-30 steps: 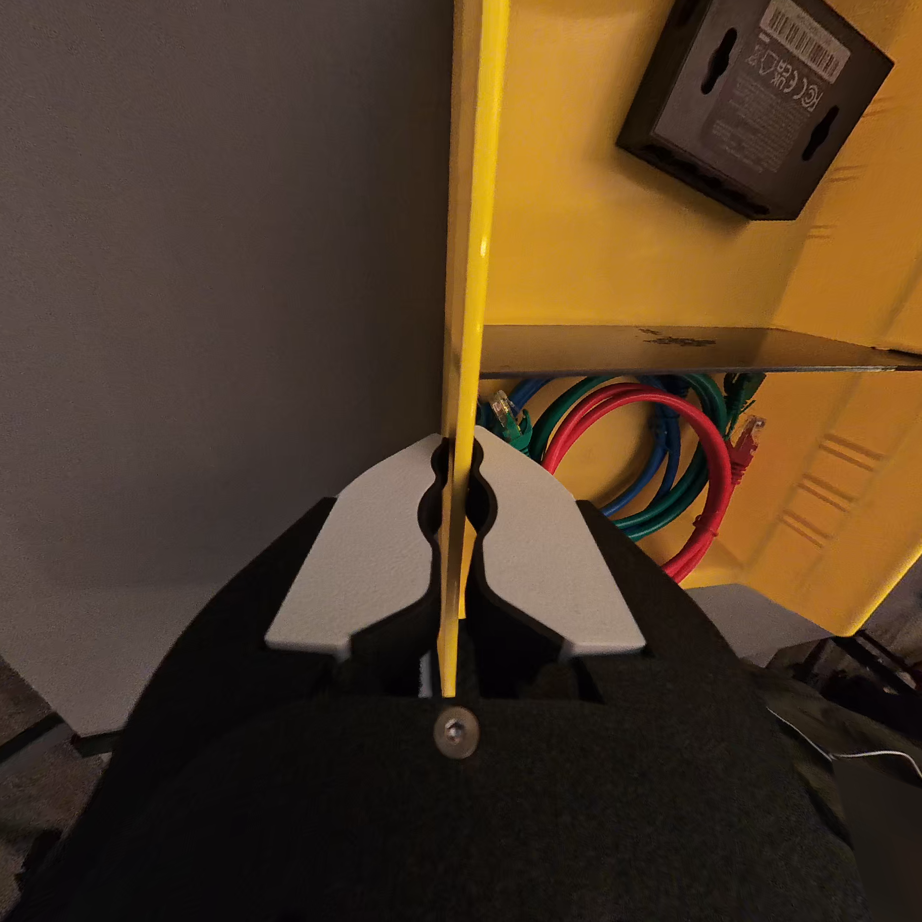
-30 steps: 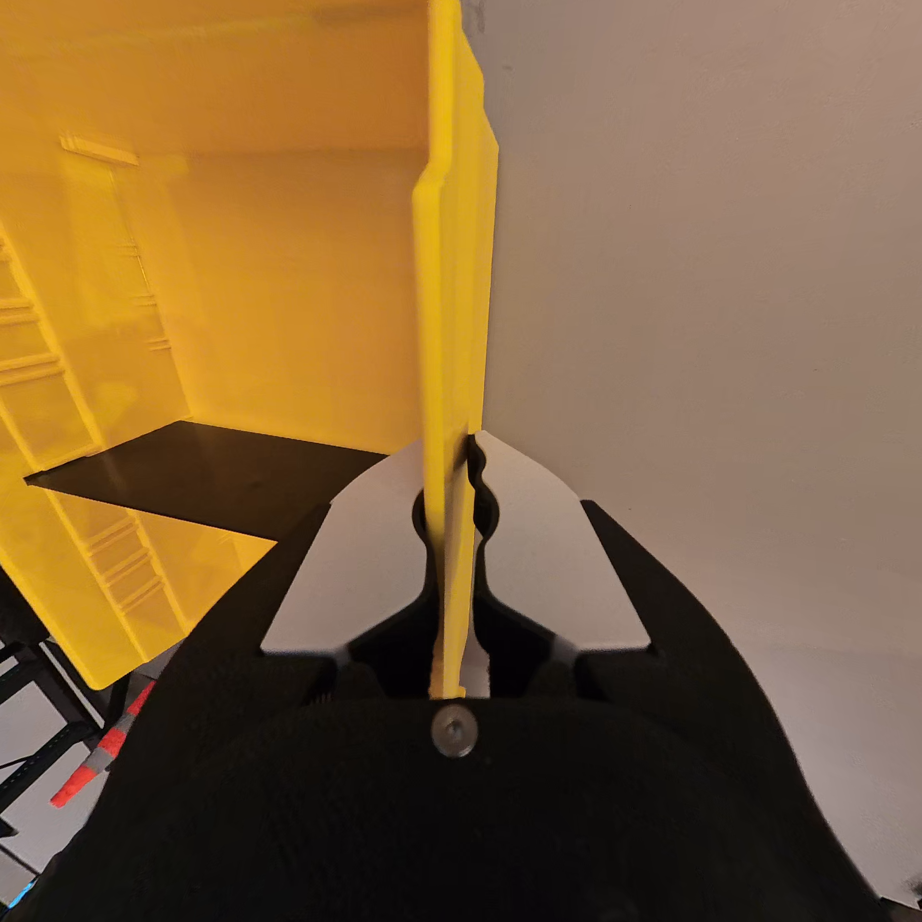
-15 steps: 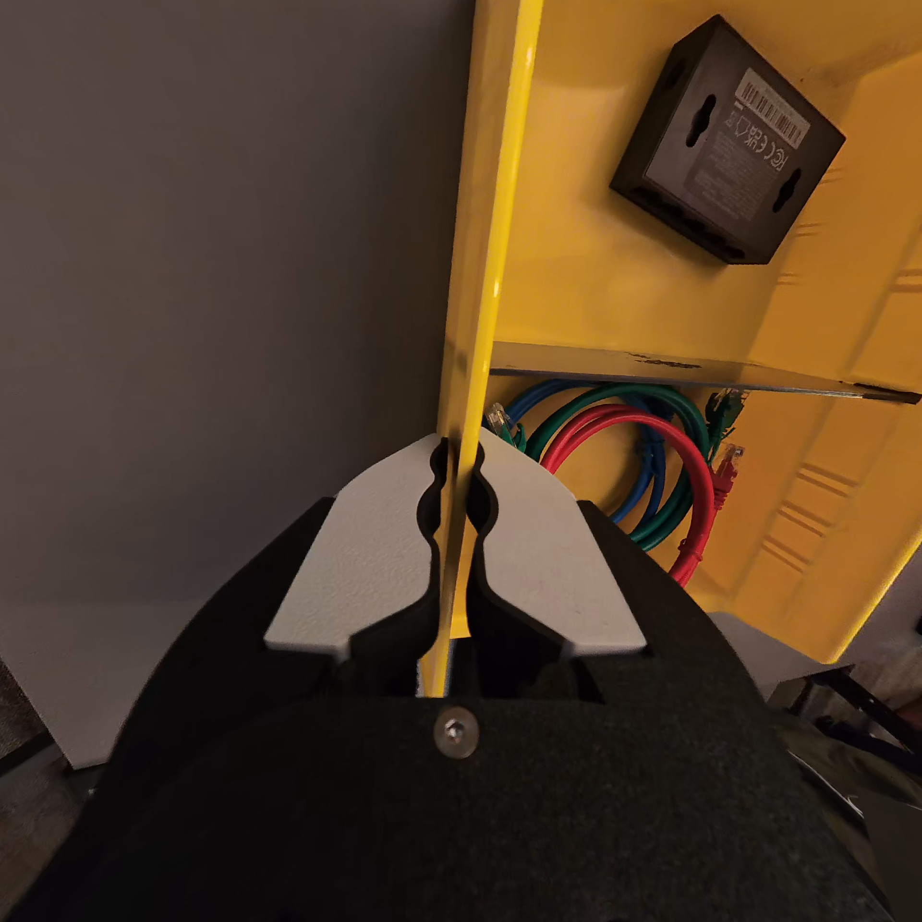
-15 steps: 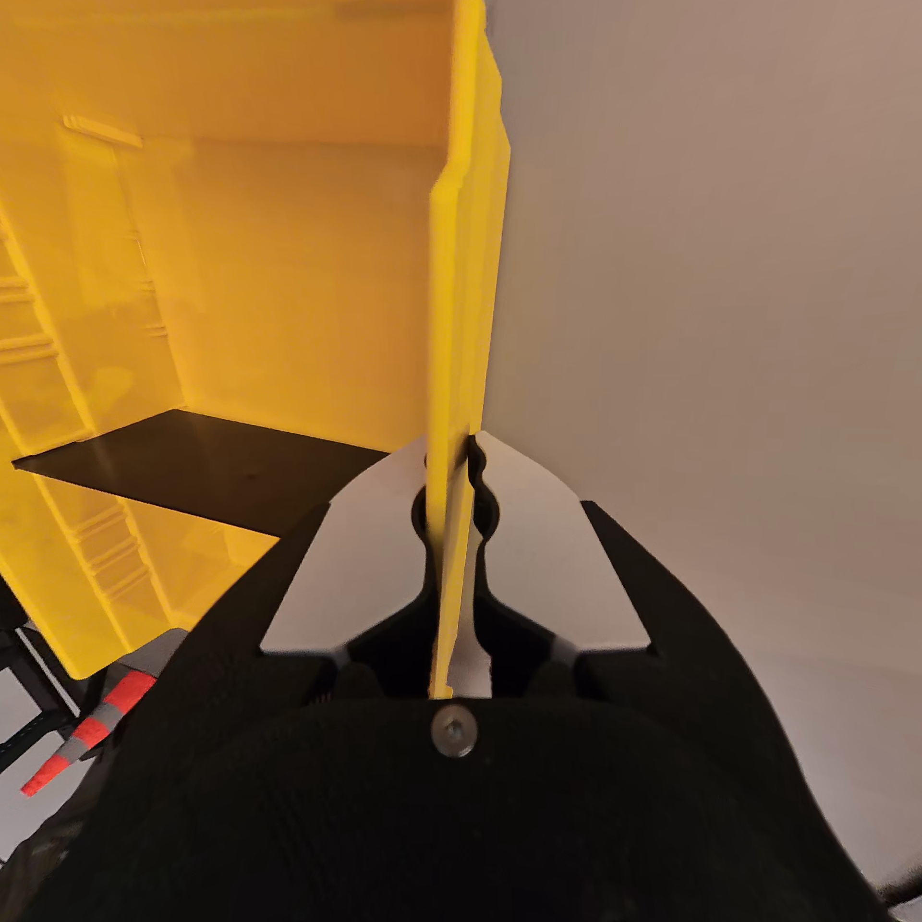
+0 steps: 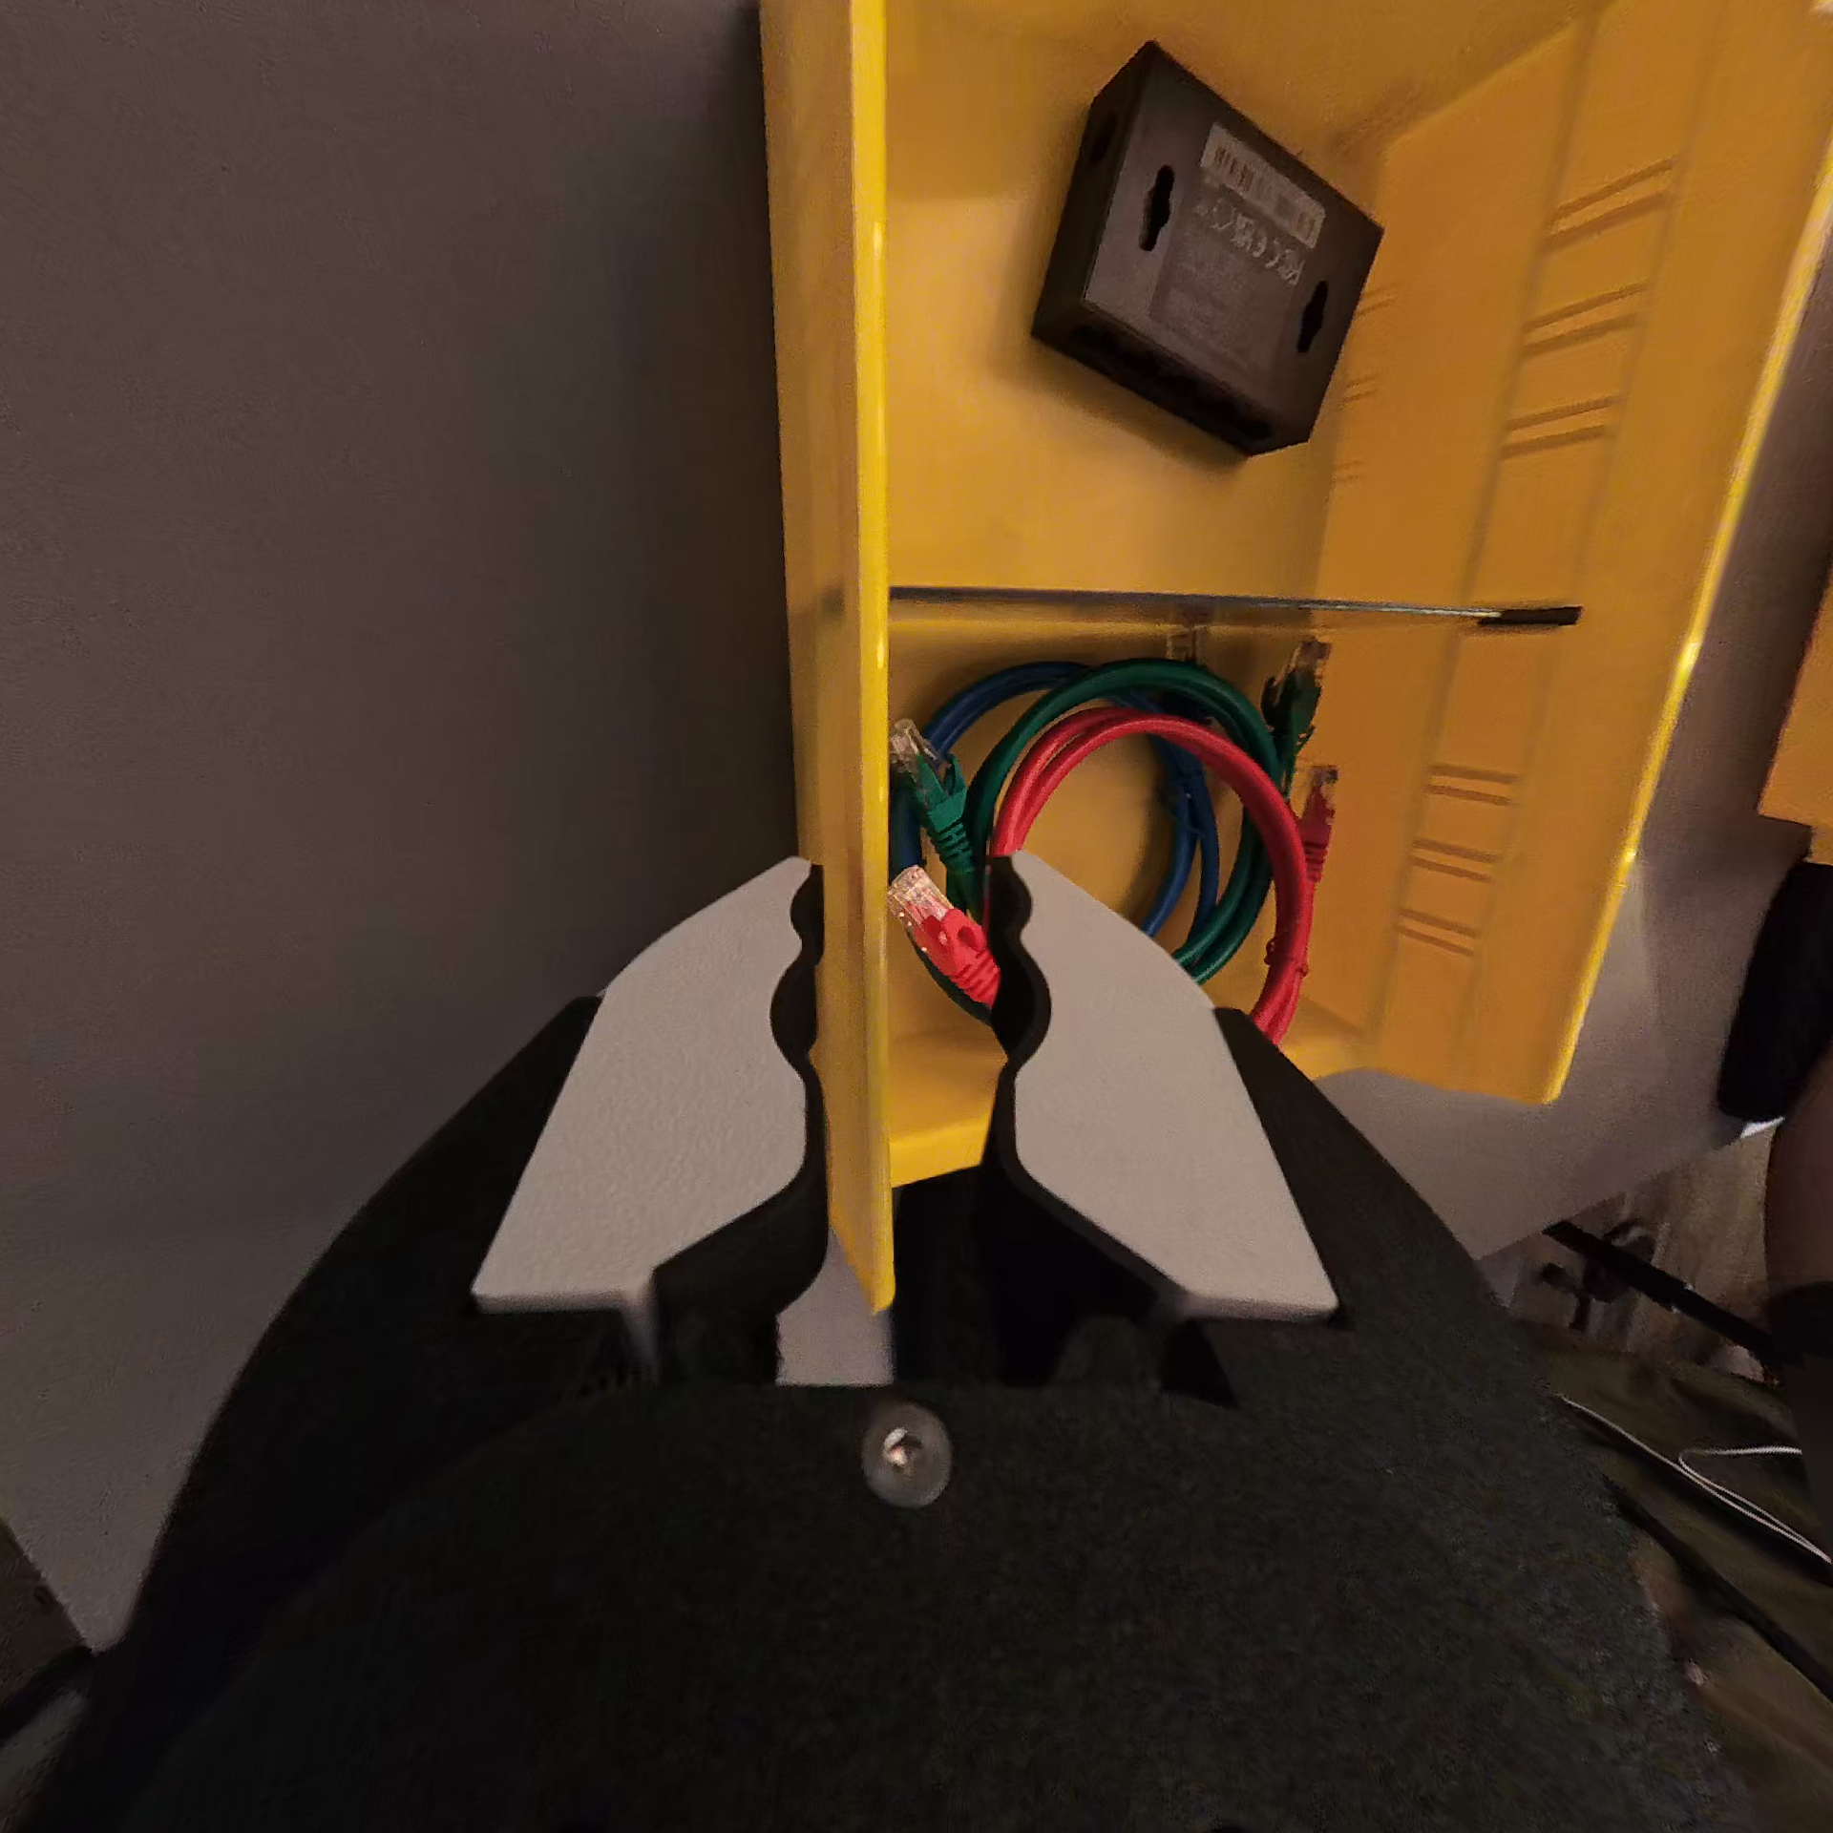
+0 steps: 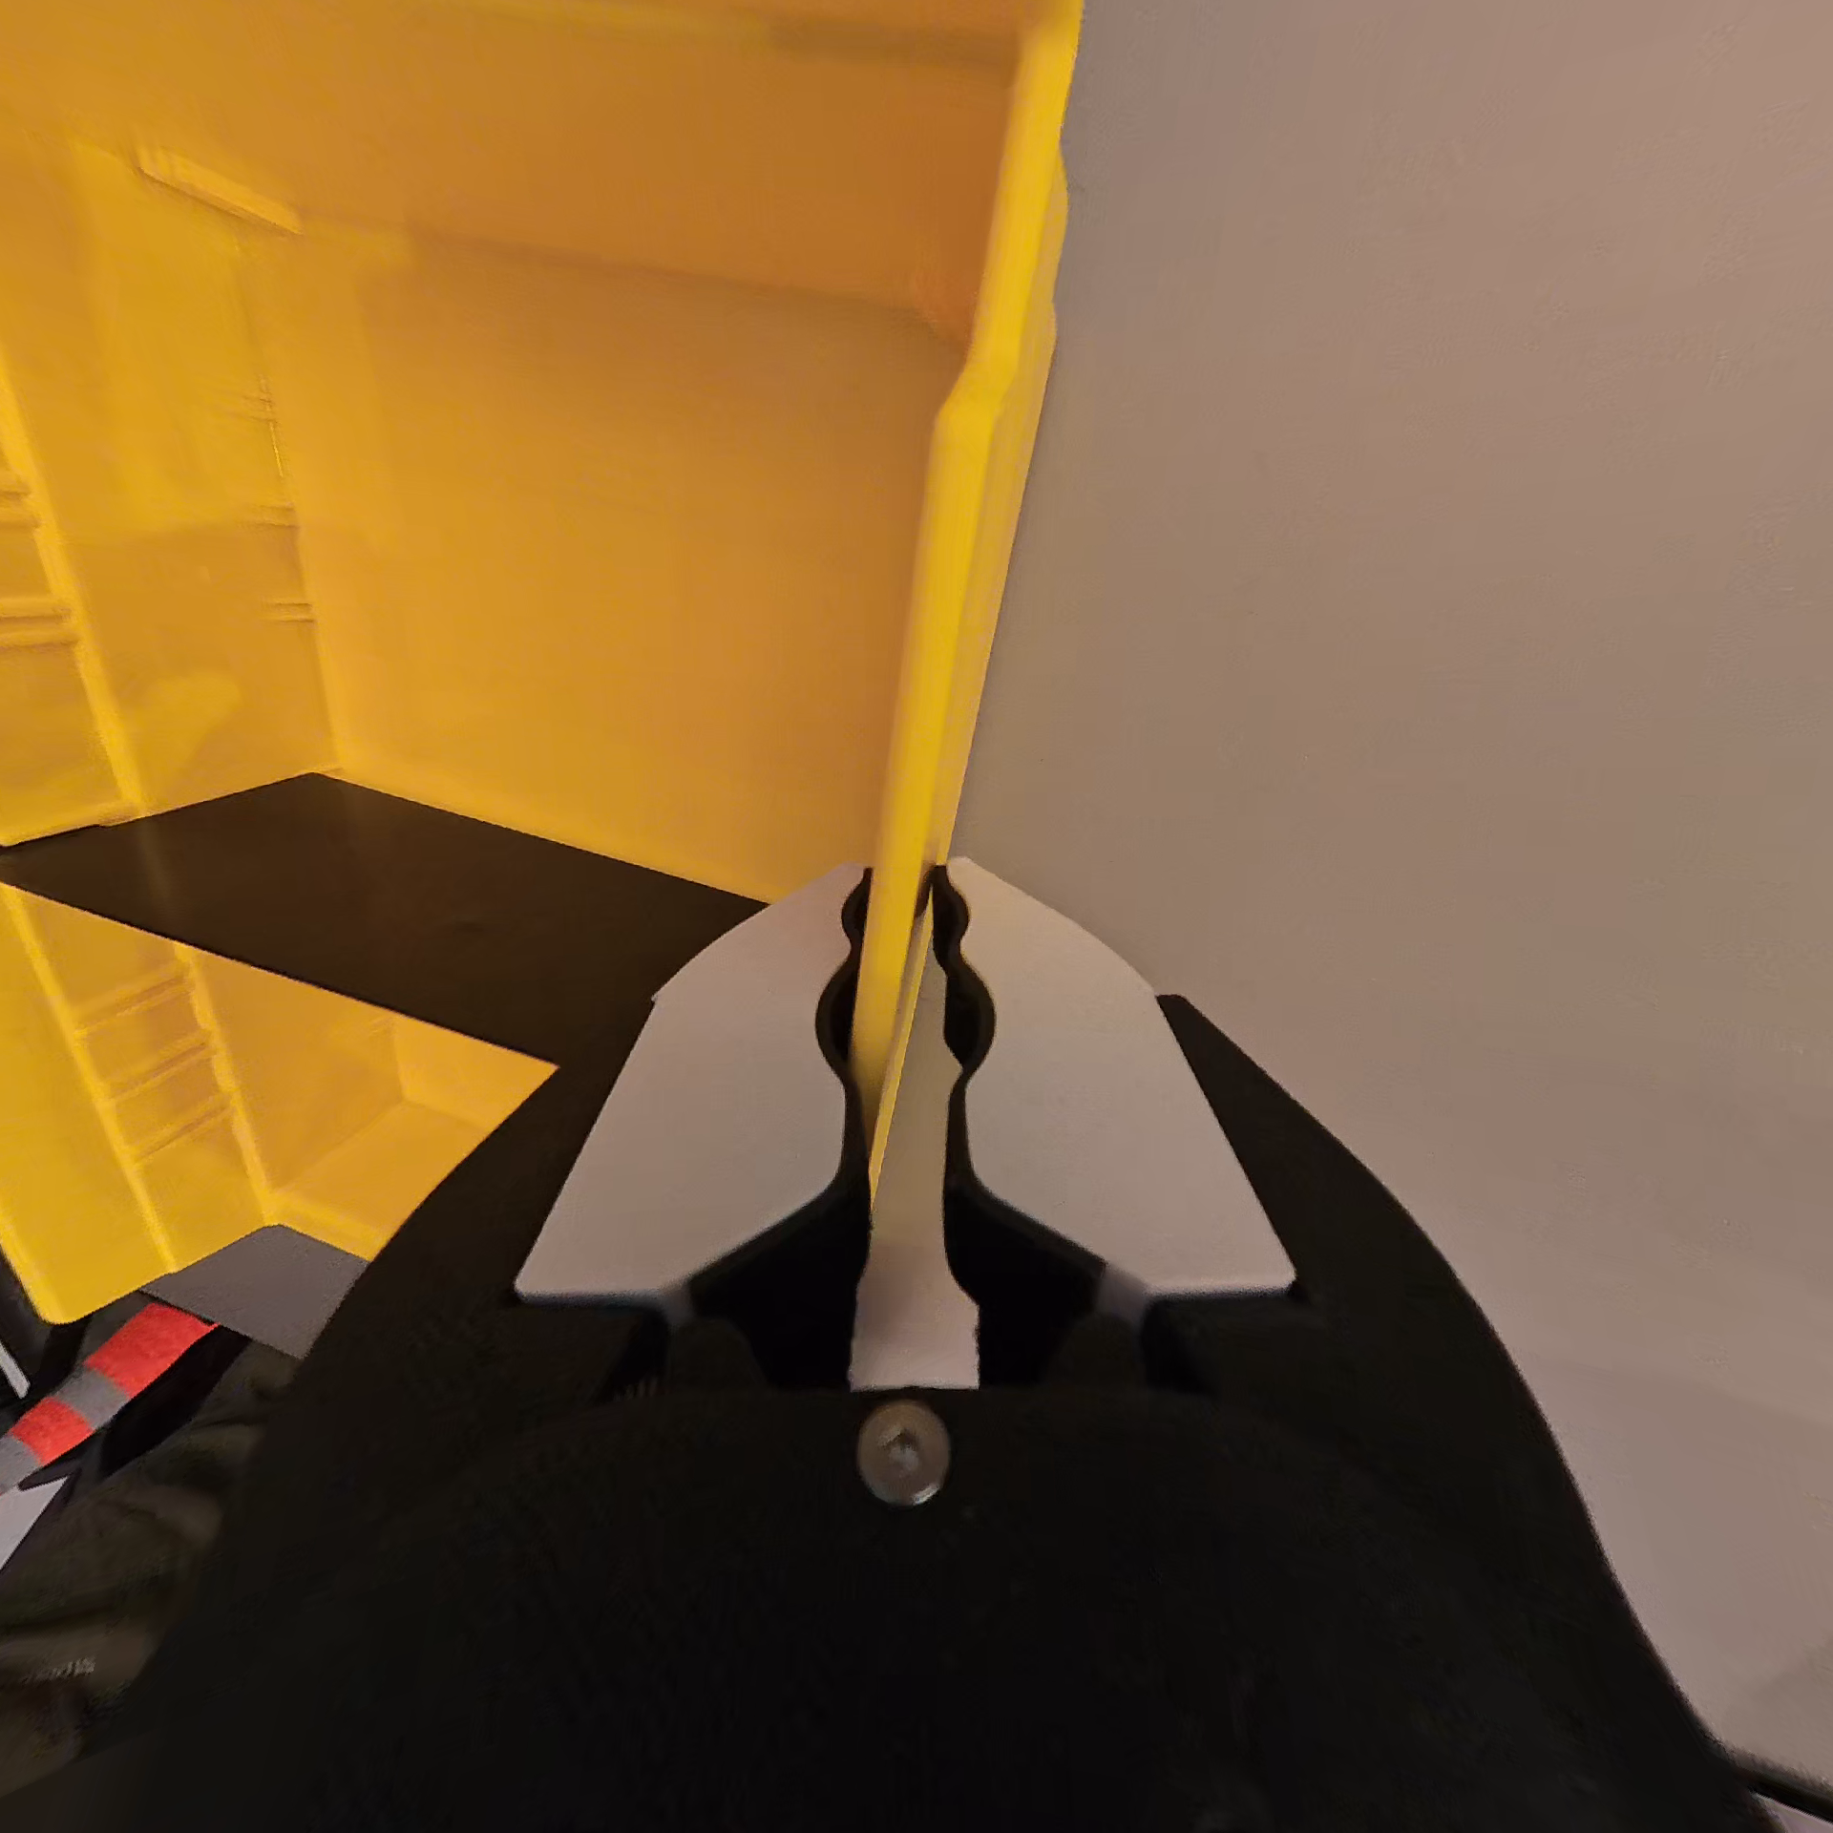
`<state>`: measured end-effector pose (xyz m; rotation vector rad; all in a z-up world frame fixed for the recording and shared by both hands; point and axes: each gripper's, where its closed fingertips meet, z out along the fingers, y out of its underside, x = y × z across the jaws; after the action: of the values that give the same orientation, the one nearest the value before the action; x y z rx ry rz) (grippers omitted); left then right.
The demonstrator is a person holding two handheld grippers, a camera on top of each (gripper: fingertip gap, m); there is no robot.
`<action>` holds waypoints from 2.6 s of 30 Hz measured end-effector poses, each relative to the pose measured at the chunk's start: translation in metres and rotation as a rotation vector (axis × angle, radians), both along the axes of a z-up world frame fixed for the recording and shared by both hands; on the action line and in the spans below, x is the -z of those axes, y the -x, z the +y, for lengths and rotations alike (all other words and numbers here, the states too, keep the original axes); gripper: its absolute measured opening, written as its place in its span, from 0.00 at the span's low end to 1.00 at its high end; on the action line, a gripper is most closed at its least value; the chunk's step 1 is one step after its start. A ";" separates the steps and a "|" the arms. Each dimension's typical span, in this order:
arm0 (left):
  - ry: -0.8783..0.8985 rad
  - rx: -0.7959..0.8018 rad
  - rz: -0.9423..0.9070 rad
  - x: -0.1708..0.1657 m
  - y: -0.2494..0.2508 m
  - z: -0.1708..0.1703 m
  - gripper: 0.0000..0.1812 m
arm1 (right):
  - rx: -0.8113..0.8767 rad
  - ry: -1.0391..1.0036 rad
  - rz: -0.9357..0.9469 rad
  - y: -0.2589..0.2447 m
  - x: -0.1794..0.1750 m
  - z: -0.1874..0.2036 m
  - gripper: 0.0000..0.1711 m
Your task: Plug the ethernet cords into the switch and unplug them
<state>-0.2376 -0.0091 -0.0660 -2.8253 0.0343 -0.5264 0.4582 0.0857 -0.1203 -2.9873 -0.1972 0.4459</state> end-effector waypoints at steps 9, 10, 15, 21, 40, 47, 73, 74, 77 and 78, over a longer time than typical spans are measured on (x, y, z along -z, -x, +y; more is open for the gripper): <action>-0.301 0.033 -0.054 -0.062 0.003 0.005 0.21 | 0.028 -0.103 -0.005 -0.007 -0.032 0.000 0.05; -0.354 0.039 -0.064 -0.072 0.003 0.005 0.21 | 0.034 -0.124 -0.020 -0.009 -0.039 -0.002 0.05; -0.645 0.160 -0.043 -0.112 -0.016 0.000 0.22 | 0.077 -0.339 -0.054 -0.011 -0.097 -0.004 0.03; -0.788 0.399 -0.021 -0.103 -0.070 -0.045 0.29 | -0.005 -0.929 0.071 0.038 -0.222 -0.007 0.04; -0.635 0.975 0.220 0.012 -0.109 -0.105 0.25 | -0.636 -1.614 0.668 0.256 -0.345 -0.131 0.29; -0.523 1.138 0.259 0.033 -0.111 -0.095 0.21 | -0.692 -1.480 0.682 0.267 -0.312 -0.124 0.29; -0.661 0.831 0.032 -0.054 -0.124 -0.086 0.08 | -0.522 -1.554 0.837 0.173 -0.340 -0.132 0.23; -0.690 0.829 0.044 -0.064 -0.131 -0.087 0.07 | -0.509 -1.565 0.850 0.168 -0.343 -0.134 0.23; -0.769 0.856 0.105 -0.093 -0.159 -0.090 0.05 | -0.480 -1.591 0.888 0.156 -0.349 -0.139 0.22; -0.797 0.874 0.111 -0.104 -0.173 -0.092 0.05 | -0.478 -1.597 0.899 0.153 -0.351 -0.142 0.22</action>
<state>-0.0649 -0.1014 0.0377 -1.9268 1.2296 -0.3794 0.3049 -0.0559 0.2307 -1.0379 -0.7081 0.9632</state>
